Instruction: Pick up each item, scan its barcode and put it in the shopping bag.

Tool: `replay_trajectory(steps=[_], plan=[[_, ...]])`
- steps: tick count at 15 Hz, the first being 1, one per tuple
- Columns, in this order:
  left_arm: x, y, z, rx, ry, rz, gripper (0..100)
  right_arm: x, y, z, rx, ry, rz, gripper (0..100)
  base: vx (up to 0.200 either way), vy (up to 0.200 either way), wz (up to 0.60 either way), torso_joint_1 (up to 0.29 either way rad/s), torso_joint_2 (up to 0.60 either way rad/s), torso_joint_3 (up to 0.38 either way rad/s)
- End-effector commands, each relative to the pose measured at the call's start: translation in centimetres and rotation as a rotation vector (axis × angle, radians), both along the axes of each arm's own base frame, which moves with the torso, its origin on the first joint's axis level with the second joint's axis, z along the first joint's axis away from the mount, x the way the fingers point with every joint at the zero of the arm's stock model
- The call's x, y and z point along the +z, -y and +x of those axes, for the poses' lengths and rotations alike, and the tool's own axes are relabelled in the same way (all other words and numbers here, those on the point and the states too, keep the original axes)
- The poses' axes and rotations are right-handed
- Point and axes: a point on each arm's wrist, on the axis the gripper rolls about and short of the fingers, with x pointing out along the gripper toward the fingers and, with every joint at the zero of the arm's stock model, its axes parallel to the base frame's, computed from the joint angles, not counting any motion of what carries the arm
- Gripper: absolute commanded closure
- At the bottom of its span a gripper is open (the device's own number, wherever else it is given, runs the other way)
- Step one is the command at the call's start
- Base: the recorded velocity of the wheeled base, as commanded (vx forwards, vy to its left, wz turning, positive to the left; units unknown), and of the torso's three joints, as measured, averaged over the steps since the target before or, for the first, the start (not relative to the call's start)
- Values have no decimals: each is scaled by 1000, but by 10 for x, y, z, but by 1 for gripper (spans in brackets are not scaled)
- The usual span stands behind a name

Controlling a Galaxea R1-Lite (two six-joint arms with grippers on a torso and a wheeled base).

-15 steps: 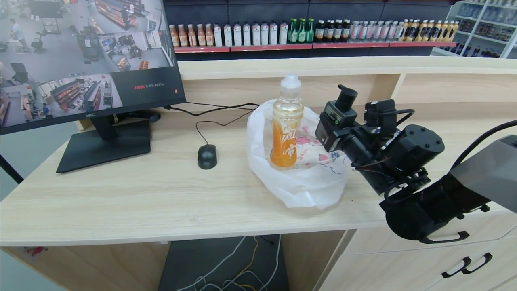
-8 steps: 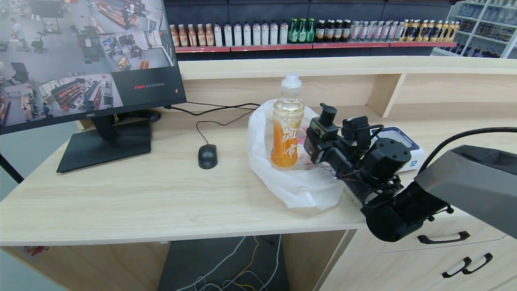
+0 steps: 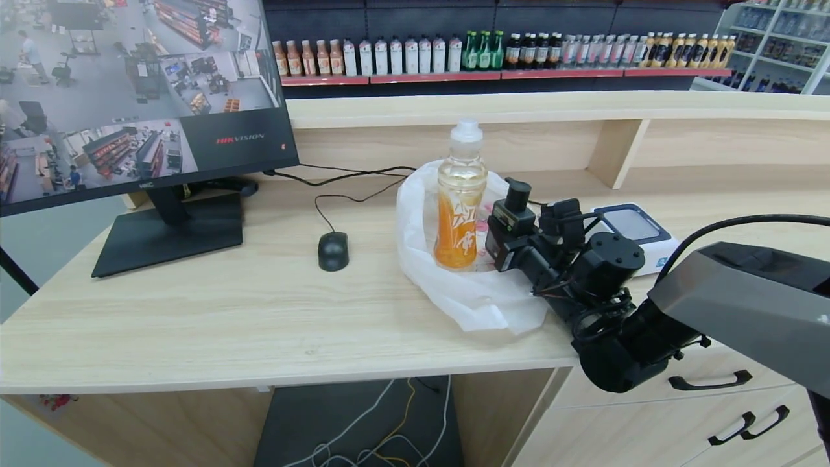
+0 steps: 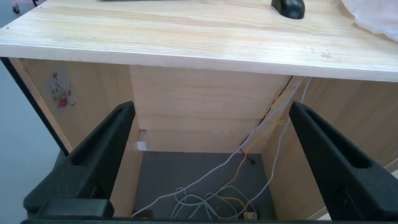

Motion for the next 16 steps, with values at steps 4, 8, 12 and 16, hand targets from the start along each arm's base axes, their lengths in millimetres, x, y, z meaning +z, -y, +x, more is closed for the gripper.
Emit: replay_trajectory(steps=[4, 8, 12, 16], plan=[[0, 0, 0, 1, 0, 0, 0, -8, 0, 1, -1, -25, -9, 100, 0, 0, 0, 0, 0, 0], [0, 0, 0, 1, 0, 0, 0, -11, 0, 0, -1, -35, -13, 100, 0, 0, 0, 0, 0, 0], [0, 0, 0, 1, 0, 0, 0, -9, 1, -1, -4, -33, -9, 100, 0, 0, 0, 0, 0, 0], [0, 0, 0, 1, 0, 0, 0, -6, 1, -1, -4, -27, -8, 100, 0, 0, 0, 0, 0, 0]])
